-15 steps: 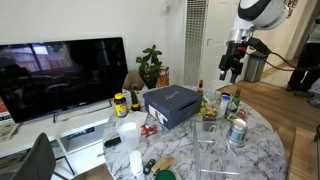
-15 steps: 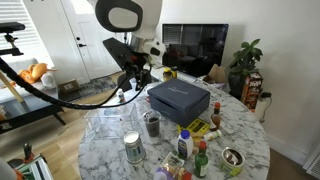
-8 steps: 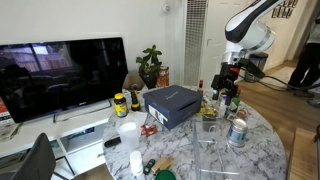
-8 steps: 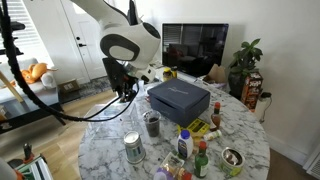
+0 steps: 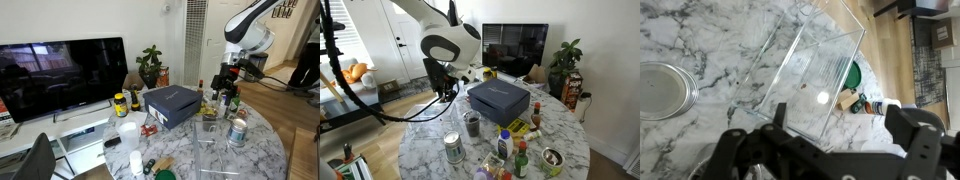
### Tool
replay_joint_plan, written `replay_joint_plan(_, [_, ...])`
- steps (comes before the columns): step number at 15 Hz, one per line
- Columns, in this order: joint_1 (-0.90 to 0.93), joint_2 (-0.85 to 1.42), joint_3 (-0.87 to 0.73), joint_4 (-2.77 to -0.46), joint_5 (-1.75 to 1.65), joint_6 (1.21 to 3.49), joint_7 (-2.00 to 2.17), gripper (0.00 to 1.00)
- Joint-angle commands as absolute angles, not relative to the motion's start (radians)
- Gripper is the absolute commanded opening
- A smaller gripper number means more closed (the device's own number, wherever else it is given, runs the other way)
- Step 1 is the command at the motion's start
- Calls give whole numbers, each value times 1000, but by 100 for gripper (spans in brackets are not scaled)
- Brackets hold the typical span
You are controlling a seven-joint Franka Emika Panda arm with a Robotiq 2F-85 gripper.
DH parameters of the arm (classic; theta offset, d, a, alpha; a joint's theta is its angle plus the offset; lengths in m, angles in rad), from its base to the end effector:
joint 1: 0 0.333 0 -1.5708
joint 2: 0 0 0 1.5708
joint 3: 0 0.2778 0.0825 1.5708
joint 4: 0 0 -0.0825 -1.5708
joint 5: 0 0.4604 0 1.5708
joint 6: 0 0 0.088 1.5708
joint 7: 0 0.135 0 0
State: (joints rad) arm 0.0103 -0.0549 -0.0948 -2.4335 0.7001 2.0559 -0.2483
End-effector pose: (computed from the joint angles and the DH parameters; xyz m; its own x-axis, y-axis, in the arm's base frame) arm 0.5014 0.0090 0.1961 0.9448 -0.1821 -0.2722 -0.3055 -0.7895 -0.5323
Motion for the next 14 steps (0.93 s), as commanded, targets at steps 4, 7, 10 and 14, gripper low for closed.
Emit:
replay_joint_plan(4, [-13,-2,-80,-2508,816,2056,-445,100])
replay_joint_plan(7, [-14,28,-71,-2561,901,2073,-578,100])
replay_joint_plan(10, [-18,66,-63,-2594,990,2077,-708,100])
replay_joint_plan(14, [-25,132,-57,-2598,1134,2070,-805,100])
